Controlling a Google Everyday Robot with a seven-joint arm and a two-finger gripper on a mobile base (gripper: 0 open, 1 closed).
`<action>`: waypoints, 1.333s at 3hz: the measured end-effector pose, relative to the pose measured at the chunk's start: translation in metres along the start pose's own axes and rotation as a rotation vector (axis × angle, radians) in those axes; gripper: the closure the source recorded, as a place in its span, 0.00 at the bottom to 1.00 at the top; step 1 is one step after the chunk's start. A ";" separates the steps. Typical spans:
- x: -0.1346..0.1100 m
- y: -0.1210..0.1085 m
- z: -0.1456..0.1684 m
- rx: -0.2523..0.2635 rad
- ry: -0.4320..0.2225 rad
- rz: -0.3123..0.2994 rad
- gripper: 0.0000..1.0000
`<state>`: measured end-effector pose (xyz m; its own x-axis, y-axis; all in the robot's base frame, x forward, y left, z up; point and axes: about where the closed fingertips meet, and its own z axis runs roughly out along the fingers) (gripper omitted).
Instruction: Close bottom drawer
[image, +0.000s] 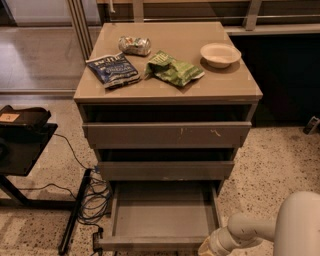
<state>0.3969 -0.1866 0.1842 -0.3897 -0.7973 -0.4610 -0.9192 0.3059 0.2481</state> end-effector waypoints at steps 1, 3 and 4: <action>-0.013 -0.014 0.004 -0.008 -0.045 -0.044 0.12; -0.062 -0.031 0.021 -0.057 -0.215 -0.147 0.38; -0.096 -0.068 0.009 -0.031 -0.308 -0.217 0.61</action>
Offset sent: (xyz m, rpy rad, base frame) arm 0.1080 0.0525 0.0138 0.3240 -0.1884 0.1847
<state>0.4966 -0.1262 0.2038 -0.1895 -0.6467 -0.7389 -0.9819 0.1272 0.1405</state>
